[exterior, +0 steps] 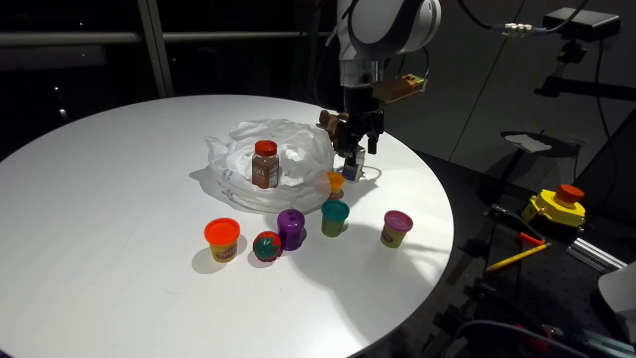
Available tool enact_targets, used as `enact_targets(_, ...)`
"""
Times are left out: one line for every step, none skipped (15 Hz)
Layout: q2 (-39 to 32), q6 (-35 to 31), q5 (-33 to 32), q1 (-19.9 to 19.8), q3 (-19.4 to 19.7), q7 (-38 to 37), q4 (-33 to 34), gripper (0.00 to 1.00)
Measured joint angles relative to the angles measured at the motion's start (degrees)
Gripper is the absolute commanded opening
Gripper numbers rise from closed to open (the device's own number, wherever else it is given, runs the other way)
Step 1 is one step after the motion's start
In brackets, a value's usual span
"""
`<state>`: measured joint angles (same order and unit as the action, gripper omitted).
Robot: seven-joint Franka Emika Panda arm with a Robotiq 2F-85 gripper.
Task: Place the containers and strawberry toy in the white plastic
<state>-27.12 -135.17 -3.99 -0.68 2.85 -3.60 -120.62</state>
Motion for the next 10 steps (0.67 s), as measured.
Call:
enact_targets(0.0,-0.7,0.0,0.0,0.1,0.0,0.0,0.51)
enact_targets(0.2,-1.6,-0.1,0.0,0.1,0.0,0.1,0.42)
enact_targets(0.3,-2.4,-0.1,0.0,0.2,0.0,0.1,0.35)
enact_targets(0.4,-3.2,-0.2,0.0,0.3,0.0,0.1,0.26)
enact_targets(0.4,-3.8,-0.2,0.0,0.3,0.0,0.1,0.25)
enact_targets(0.5,-3.9,-0.2,0.0,0.4,0.0,0.2,0.25)
enact_targets(0.5,-4.0,-0.2,0.0,0.4,0.1,0.3,0.25)
enact_targets(0.5,-4.0,-0.2,0.0,0.4,0.1,0.3,0.25)
enact_targets(0.5,-3.9,-0.5,0.0,0.4,0.1,0.5,0.25)
enact_targets(0.7,-3.6,-1.3,0.2,0.5,-0.1,0.8,0.25)
